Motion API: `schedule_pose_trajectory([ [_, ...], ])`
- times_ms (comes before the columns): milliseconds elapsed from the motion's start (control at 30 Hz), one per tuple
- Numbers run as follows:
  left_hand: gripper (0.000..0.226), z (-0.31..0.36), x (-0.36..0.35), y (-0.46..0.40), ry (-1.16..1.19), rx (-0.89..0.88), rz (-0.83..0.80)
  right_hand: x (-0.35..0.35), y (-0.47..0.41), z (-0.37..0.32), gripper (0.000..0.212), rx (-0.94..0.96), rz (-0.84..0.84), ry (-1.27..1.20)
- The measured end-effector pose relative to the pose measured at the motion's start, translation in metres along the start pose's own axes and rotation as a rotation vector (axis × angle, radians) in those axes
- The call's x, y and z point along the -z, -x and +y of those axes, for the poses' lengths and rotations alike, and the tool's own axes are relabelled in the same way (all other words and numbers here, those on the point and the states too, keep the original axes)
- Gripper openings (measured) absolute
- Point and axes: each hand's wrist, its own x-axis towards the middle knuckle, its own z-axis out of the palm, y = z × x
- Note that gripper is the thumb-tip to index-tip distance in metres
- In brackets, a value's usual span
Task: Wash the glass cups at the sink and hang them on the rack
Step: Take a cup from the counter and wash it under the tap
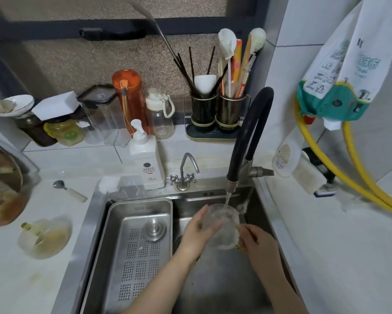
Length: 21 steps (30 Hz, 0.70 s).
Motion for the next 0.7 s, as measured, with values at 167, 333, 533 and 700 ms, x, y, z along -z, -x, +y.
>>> schedule_pose_trajectory([
  [167, 0.058, 0.001, 0.015, -0.007, -0.034, -0.037, 0.025, -0.011, -0.011, -0.003, 0.018, -0.081, -0.041, -0.172],
  [333, 0.055, -0.002, 0.015, -0.014, -0.065, -0.037, -0.012, -0.011, -0.021, 0.004, 0.023, -0.354, -0.057, -0.525],
  [533, 0.098, -0.017, 0.018, -0.008, 0.144, 0.151, -0.016, -0.021, -0.023, 0.006, 0.025, -0.477, -0.117, -0.703],
  [700, 0.084, -0.004, 0.011, -0.017, 0.076, 0.019, 0.056, -0.019, -0.024, -0.001, 0.025, -0.139, -0.085, -0.11],
])
